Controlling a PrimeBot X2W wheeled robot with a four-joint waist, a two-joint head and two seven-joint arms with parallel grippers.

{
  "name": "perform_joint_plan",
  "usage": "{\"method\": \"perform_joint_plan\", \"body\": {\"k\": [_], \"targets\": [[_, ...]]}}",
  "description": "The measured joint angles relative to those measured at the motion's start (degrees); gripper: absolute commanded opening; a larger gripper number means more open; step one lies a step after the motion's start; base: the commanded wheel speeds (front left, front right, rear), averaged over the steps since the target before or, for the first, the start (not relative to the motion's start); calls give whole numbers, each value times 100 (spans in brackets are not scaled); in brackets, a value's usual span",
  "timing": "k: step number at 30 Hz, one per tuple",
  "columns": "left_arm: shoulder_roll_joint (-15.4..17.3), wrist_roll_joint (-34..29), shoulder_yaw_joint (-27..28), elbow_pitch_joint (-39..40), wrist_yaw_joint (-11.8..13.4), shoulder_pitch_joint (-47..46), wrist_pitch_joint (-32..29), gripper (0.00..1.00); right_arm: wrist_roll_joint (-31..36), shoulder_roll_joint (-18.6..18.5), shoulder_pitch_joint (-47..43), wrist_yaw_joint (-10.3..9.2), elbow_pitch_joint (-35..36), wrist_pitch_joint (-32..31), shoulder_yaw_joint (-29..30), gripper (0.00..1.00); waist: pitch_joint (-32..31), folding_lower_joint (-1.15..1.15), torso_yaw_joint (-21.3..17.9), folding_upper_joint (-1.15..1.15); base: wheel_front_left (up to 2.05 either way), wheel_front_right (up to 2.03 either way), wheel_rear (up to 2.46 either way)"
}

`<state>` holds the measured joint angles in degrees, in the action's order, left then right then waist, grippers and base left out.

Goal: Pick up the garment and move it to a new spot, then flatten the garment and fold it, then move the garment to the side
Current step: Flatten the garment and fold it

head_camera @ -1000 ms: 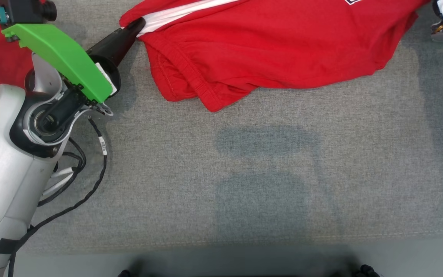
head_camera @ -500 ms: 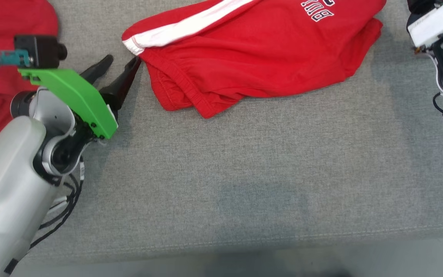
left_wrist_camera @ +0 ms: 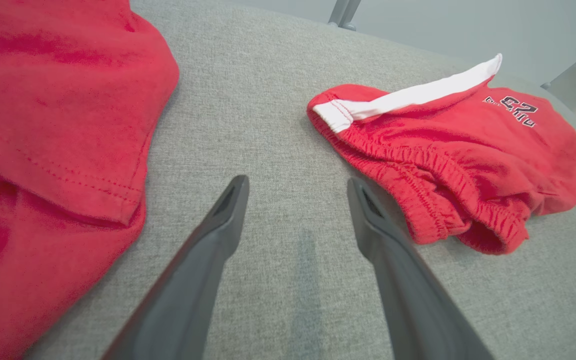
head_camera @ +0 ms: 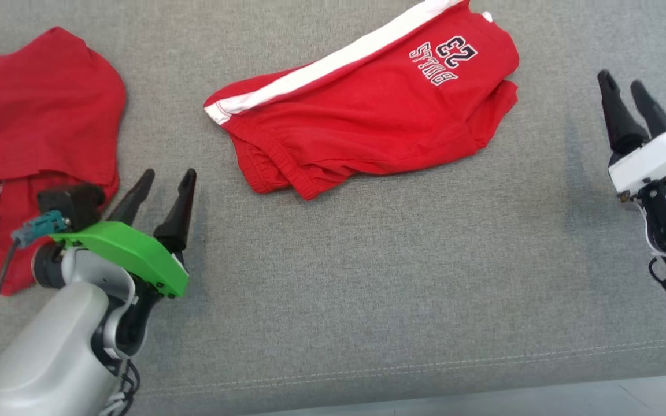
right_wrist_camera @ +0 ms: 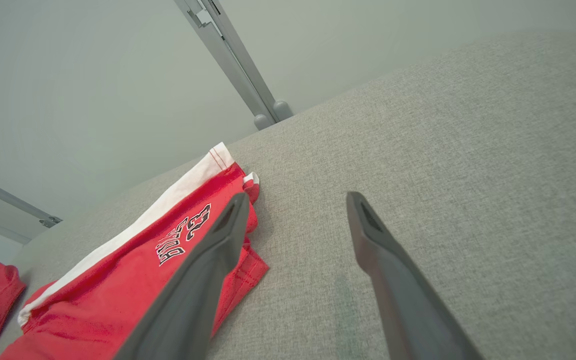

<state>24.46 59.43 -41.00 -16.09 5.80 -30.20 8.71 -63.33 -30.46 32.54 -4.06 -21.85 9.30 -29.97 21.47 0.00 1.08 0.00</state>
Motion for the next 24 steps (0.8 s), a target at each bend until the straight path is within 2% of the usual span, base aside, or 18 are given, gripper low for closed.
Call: {"method": "perform_joint_plan", "body": {"k": [5, 7, 16, 24], "targets": [[-605, 636, 54, 232, 34, 457, 22, 100, -416, 15, -398, 1, 2, -135, 81, 100, -358, 0, -3, 0, 0, 0, 0], [-771, 760, -5, 318, 34, 471, -69, 100, -486, 16, -392, 59, 37, -218, 98, 100, -437, 0, 61, 0, 0, 0, 0], [-991, 891, -208, 353, 34, 239, -519, 100, -622, 210, -30, 179, 3, -812, -212, 100, -163, 0, 235, 0, 0, 0, 0], [-1104, 887, -236, 146, 34, -160, -666, 100, -598, 396, 289, 203, -318, -993, -299, 100, 70, 0, 363, 0, 0, 0, 0]]}}
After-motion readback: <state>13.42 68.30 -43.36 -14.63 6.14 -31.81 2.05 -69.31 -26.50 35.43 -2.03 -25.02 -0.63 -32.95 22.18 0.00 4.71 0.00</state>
